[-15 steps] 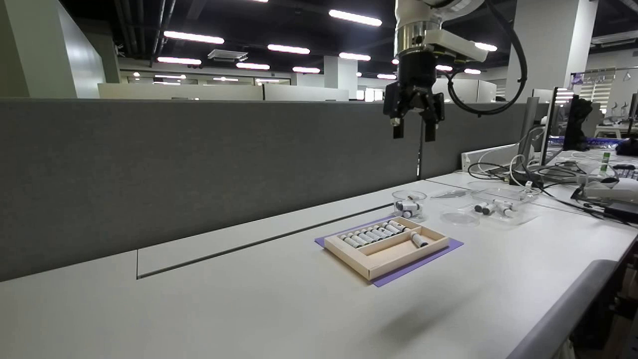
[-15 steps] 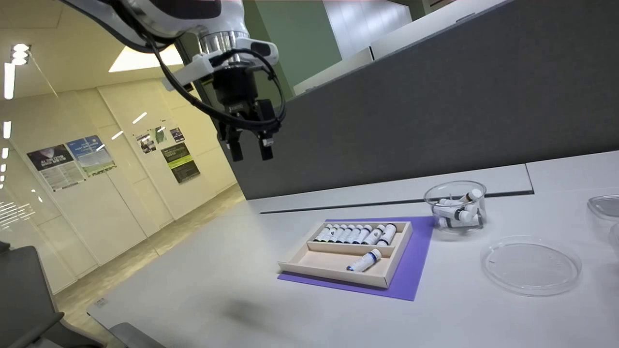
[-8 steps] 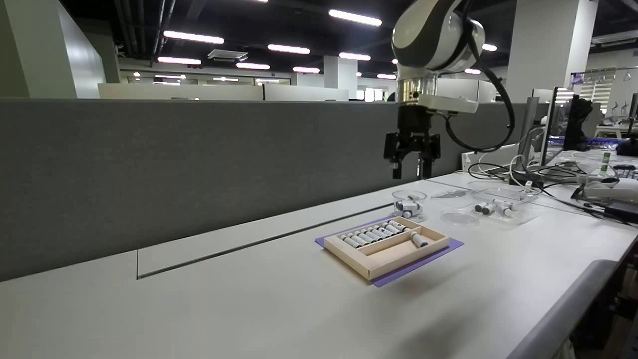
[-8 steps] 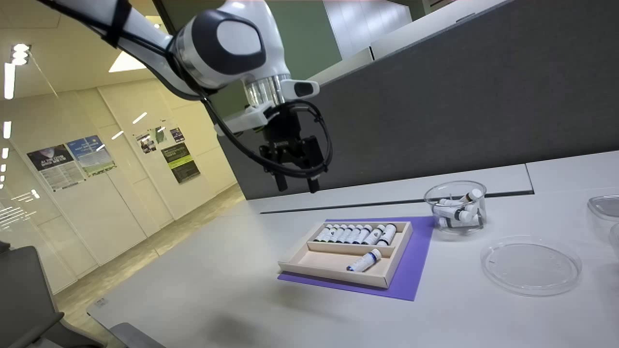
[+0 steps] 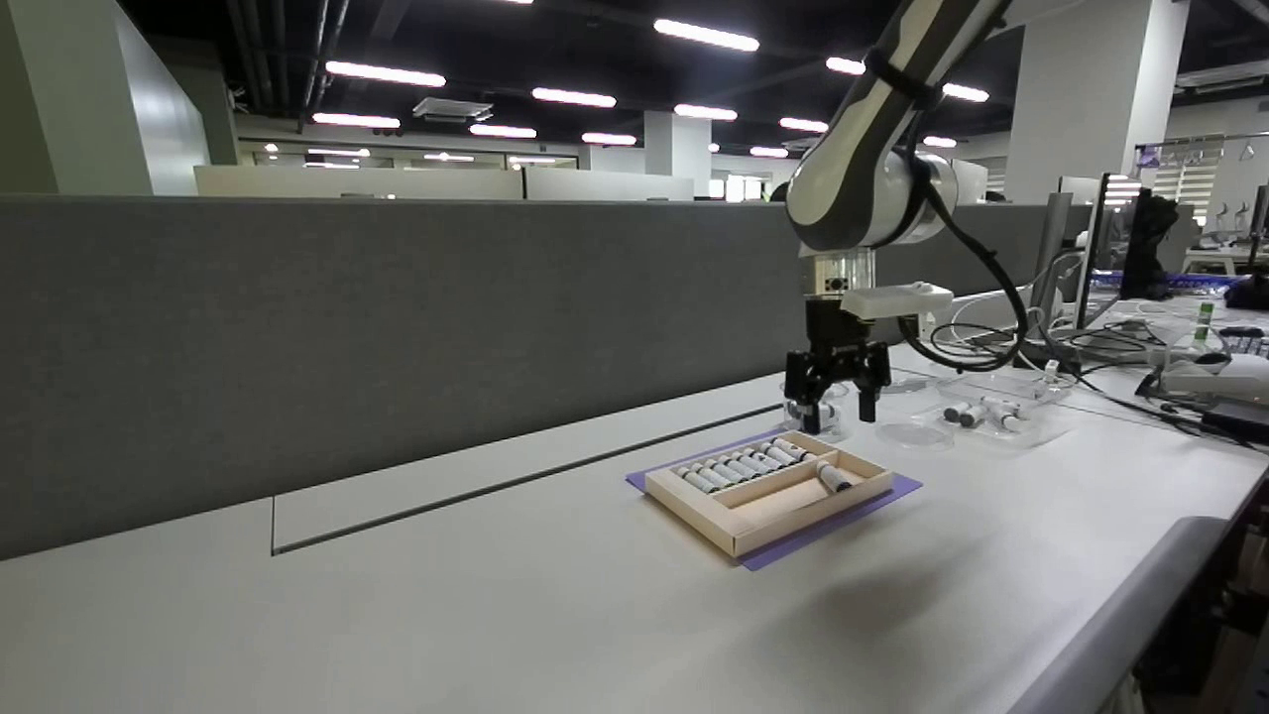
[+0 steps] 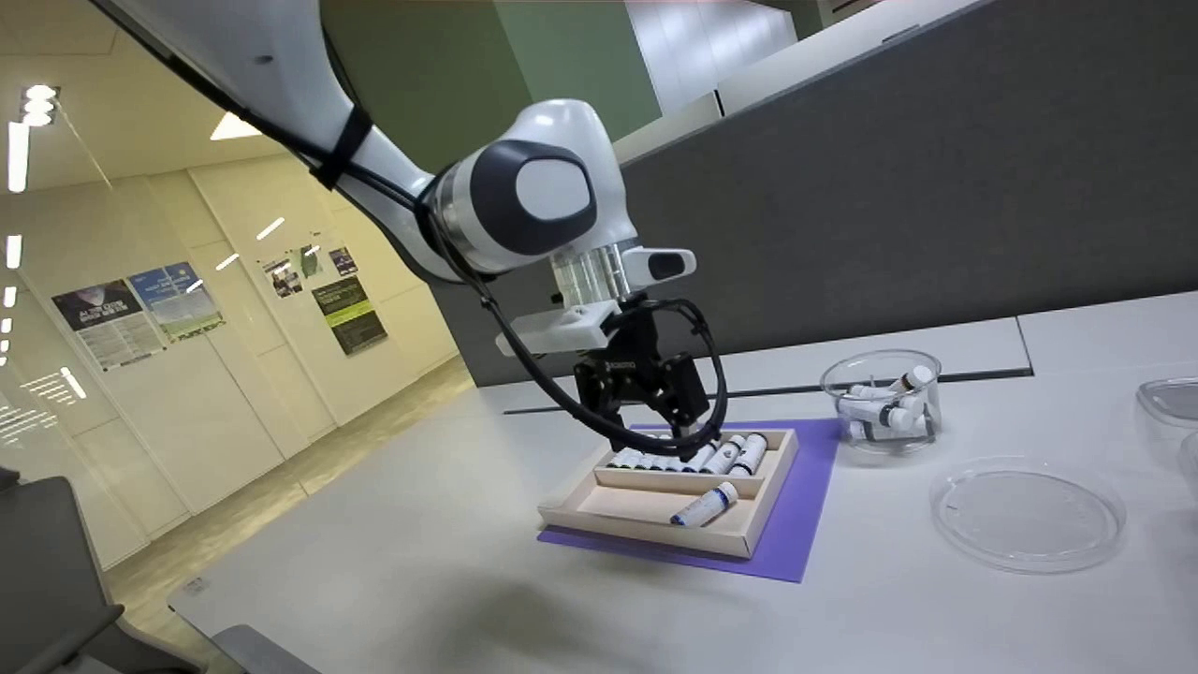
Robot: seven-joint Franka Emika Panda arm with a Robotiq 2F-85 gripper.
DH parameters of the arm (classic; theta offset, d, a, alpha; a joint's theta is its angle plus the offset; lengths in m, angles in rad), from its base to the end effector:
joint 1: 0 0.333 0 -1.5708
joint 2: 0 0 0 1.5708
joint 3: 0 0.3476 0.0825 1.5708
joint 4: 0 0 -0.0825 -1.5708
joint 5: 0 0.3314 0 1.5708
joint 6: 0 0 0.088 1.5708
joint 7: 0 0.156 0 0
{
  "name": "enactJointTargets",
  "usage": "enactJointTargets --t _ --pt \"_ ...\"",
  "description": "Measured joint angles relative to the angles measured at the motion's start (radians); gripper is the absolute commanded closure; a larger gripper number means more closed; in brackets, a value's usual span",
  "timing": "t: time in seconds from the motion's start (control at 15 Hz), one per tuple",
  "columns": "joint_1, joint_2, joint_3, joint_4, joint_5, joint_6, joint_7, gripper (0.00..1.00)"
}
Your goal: Take the bottle in the bottom compartment and put it on the table
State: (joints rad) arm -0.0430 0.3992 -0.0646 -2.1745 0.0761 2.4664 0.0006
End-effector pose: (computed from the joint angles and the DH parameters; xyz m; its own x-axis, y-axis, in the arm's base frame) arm 0.5270 -0.0548 0.2221 0.9808 -0.1639 -0.1061 -0.1664 -0.9859 -0.0159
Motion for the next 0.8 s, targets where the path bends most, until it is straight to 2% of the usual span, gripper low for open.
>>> enactJointTargets --t 0.8 --pt "-0.006 0.042 -0.01 0.025 0.003 0.03 0.006 0.0"
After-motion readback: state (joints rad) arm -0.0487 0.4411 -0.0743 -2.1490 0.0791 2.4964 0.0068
